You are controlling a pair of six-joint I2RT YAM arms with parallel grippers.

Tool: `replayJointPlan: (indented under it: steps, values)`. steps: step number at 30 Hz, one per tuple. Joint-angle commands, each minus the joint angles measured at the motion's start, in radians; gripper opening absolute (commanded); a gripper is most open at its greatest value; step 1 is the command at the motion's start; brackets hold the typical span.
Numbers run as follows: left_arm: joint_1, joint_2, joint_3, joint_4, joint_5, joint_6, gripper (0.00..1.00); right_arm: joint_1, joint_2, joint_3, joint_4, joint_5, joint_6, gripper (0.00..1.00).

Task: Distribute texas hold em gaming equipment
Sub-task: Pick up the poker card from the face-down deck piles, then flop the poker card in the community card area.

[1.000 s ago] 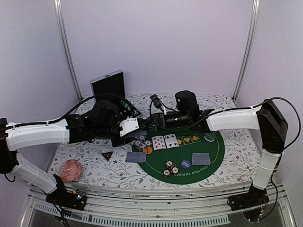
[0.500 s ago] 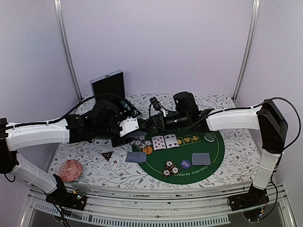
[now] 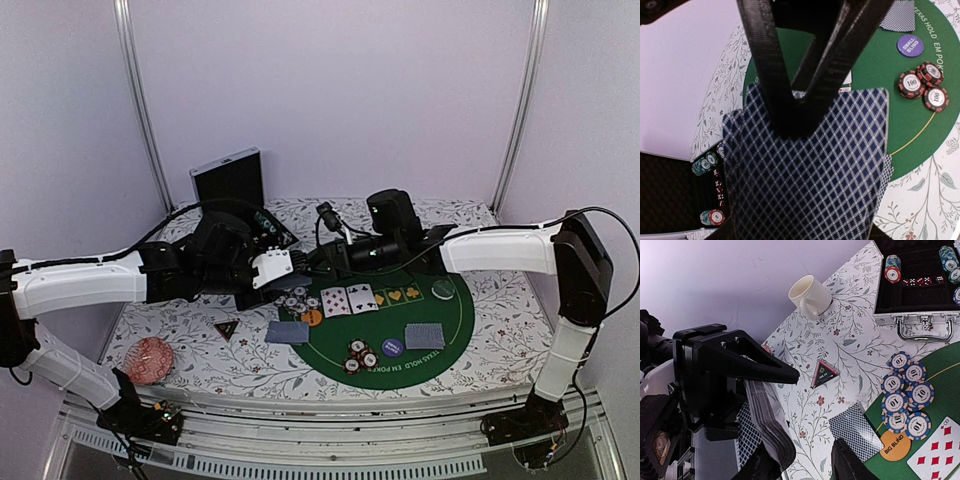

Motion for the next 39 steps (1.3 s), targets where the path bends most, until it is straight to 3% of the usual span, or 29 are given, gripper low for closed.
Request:
replayJointPlan:
  steps: [1,5,7,10,31,39]
  values:
    - [-0.008,-0.016,0.006,0.028,0.004,0.0,0.52,0.0,-0.032,0.025,-0.056,0.013,-0.024,0.37]
    - [-0.009,-0.014,0.006,0.028,0.006,0.0,0.52,0.0,-0.042,0.026,-0.053,-0.02,-0.021,0.28]
    - [-0.008,-0.014,0.005,0.027,0.004,0.0,0.52,0.0,-0.045,0.027,-0.032,-0.08,-0.008,0.12]
    - [-0.009,-0.013,0.005,0.028,0.004,0.0,0.52,0.0,-0.054,0.03,-0.055,-0.064,-0.008,0.04]
    - [-0.009,-0.016,0.005,0.027,0.005,0.001,0.52,-0.048,-0.229,0.008,-0.217,0.002,-0.117,0.02]
    - [-0.009,-0.017,0.005,0.027,0.005,0.0,0.52,-0.135,-0.346,-0.04,-0.268,0.039,-0.145,0.02]
